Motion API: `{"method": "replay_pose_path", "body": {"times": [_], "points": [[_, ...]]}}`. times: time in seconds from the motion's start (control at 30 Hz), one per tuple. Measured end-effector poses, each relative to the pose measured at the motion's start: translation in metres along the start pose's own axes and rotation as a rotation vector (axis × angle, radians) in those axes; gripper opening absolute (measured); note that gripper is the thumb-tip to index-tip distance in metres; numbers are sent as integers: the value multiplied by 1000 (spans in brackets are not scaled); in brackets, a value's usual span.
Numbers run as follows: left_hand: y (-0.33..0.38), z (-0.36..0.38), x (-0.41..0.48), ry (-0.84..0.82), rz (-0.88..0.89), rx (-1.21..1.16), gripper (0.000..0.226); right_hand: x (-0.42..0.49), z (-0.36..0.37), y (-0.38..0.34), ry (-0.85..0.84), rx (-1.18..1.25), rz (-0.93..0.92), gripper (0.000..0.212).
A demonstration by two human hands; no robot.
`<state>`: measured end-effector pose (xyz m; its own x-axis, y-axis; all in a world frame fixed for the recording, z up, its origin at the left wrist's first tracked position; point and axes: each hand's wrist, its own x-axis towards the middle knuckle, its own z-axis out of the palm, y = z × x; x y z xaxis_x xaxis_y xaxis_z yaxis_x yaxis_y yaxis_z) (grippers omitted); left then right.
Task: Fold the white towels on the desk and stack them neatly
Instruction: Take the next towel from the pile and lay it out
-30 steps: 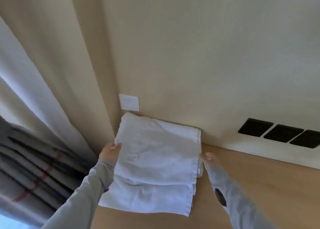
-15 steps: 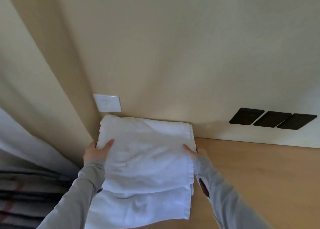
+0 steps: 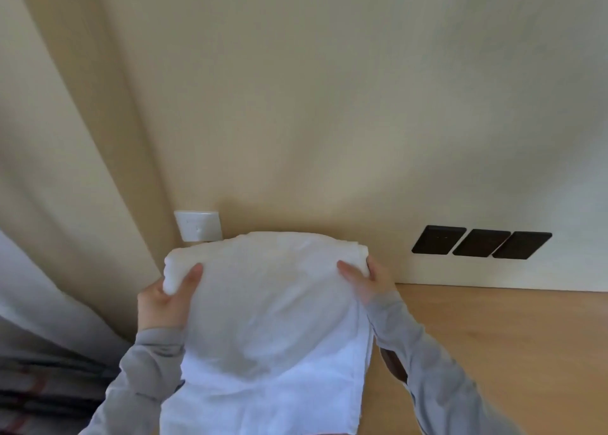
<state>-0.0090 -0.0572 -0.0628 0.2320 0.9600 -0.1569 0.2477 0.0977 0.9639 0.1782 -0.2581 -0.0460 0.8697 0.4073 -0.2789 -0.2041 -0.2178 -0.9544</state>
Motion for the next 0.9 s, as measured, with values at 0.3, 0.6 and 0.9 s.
{"method": "replay_pose_path", "body": {"times": [0.3, 0.6, 0.9], "points": [[90, -7, -50, 9, 272, -186, 41, -46, -47, -78, 73, 32, -197, 25], [182, 21, -118, -126, 507, -369, 36, -106, -144, -141, 225, 147, -494, 38], [231, 156, -227, -384, 689, -62, 39, -164, -295, -103, 468, 193, -552, 18]]}}
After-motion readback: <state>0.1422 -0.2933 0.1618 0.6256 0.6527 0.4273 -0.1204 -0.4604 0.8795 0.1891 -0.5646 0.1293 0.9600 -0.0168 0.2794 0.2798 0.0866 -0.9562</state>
